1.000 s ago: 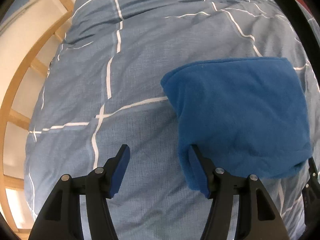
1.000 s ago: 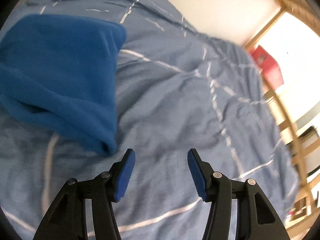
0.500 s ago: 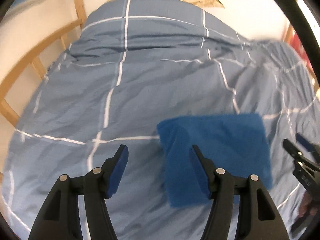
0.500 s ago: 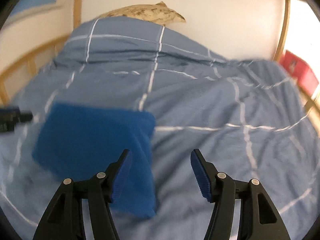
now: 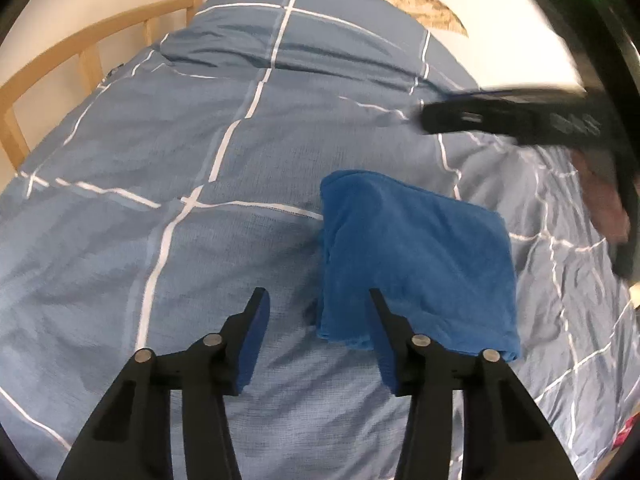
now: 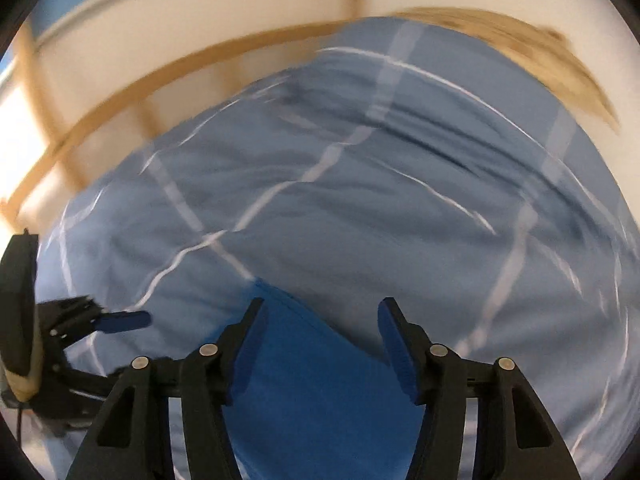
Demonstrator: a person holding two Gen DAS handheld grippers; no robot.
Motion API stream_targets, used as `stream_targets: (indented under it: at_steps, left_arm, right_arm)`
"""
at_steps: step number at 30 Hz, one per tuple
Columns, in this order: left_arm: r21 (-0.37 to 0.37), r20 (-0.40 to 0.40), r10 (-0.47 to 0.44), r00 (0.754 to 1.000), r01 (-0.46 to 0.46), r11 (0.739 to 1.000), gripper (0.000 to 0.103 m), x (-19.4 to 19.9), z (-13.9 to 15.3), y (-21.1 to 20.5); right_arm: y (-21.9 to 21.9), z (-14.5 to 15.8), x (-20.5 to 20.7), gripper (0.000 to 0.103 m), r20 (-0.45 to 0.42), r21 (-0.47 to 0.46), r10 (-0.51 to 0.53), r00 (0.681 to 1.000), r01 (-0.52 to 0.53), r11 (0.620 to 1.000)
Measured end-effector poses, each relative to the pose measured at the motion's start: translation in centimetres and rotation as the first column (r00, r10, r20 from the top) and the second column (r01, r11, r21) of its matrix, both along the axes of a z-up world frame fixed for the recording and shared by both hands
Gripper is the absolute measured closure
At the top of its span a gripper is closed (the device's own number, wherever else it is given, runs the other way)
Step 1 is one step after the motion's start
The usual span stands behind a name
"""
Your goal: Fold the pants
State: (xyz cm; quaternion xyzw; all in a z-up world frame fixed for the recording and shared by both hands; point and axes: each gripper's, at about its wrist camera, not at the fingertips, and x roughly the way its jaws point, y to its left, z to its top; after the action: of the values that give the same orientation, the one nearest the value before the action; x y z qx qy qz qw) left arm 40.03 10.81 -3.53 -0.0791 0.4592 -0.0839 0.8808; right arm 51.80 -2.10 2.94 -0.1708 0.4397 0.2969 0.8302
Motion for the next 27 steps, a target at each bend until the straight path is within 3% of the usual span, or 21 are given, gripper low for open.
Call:
stream_targets:
  at_steps: [1,3,7,11,17,27]
  left_arm:
    - [-0.003,0.01,0.007,1.0,-0.007,1.0,0.059,-0.3,-0.2,0.0]
    - [0.001,0.026,0.023,0.999,-0.023,1.0,0.065,-1.0,-0.7,-0.1]
    - [0.004,0.03,0.014,0.999,-0.015,1.0,0.07,-2.2,-1.8,-0.6]
    - [0.011,0.047,0.02,0.999,-0.021,1.0,0.07,-2.8,-2.6,-1.0]
    - [0.066,0.081,-0.025,0.996,0.02,0.998,0.071,-3.1,-3.1,-2.3]
    - [0.18,0.111,-0.051,0.993,0.03,0.983,0.072,-2.4,-4.6,-4.2]
  right_arm:
    - [1.6,-0.2,0.4,0.05,-0.016,-0.03,0.058,0.998,-0.058,0.998]
    - [5.3,-1.1,1.4,0.065,-0.084,-0.09,0.167,0.982,-0.175,0.981]
    - [10.1,-3.7,2.7,0.069,-0.19,-0.157,0.25,0.949,-0.281,0.947]
    - [12.2,-6.1,2.6,0.071,-0.262,-0.227,0.279,0.924,-0.34,0.913]
    - [11.5,-6.7,2.8,0.074,-0.24,-0.287,0.258,0.936,-0.323,0.902]
    - [10.6,-6.9,3.4,0.074,-0.26,-0.261,0.19,0.947,-0.259,0.93]
